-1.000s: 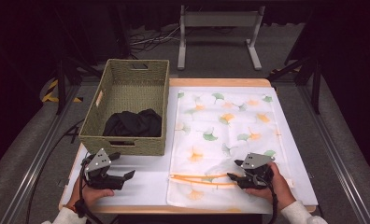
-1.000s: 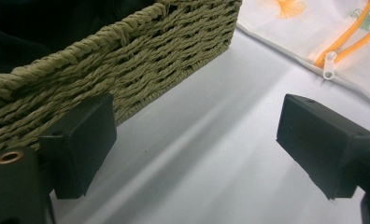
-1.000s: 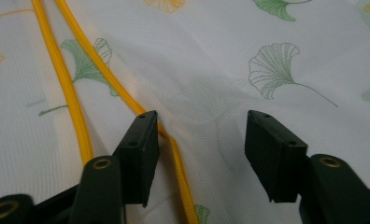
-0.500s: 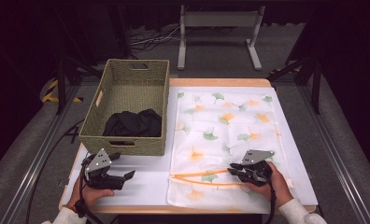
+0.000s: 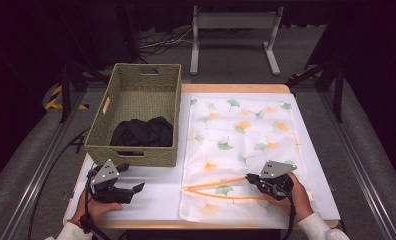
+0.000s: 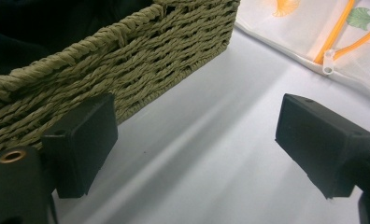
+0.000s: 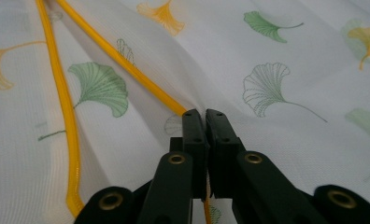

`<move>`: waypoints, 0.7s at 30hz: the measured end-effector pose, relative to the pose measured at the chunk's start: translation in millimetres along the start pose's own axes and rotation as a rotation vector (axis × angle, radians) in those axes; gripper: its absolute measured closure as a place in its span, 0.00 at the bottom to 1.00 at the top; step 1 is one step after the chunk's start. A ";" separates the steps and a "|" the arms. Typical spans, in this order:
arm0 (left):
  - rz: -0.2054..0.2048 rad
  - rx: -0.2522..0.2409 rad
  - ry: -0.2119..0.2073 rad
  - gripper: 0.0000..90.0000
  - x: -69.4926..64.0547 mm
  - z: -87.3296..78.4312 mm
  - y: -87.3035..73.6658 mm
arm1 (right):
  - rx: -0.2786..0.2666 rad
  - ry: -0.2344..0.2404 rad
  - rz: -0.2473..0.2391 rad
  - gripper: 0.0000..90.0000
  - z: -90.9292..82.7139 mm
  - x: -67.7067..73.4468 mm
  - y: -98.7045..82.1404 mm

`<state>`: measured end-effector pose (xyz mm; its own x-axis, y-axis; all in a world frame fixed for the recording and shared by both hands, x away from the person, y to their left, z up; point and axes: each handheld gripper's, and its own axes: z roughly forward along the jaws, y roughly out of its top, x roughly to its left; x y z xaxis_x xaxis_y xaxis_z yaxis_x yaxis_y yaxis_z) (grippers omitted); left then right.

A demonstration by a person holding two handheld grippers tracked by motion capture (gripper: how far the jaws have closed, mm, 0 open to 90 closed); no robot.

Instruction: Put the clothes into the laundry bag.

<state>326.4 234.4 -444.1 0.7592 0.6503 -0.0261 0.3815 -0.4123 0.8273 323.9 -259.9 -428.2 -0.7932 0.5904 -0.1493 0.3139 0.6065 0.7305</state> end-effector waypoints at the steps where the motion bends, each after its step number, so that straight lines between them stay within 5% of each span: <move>1: 0.000 0.000 0.000 0.15 0.0 0.0 0.0 | -0.004 -0.002 -0.005 0.98 -0.8 -0.1 0.8; 21: -0.008 -0.022 -0.007 0.15 0.8 -2.3 1.9 | -0.143 -0.091 -0.053 0.99 -30.7 -0.8 33.3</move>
<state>326.5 235.6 -441.2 0.7600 0.6489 -0.0370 0.3760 -0.3924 0.8394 318.9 -256.6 -383.3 -0.7544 0.6091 -0.2447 0.1907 0.5601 0.8062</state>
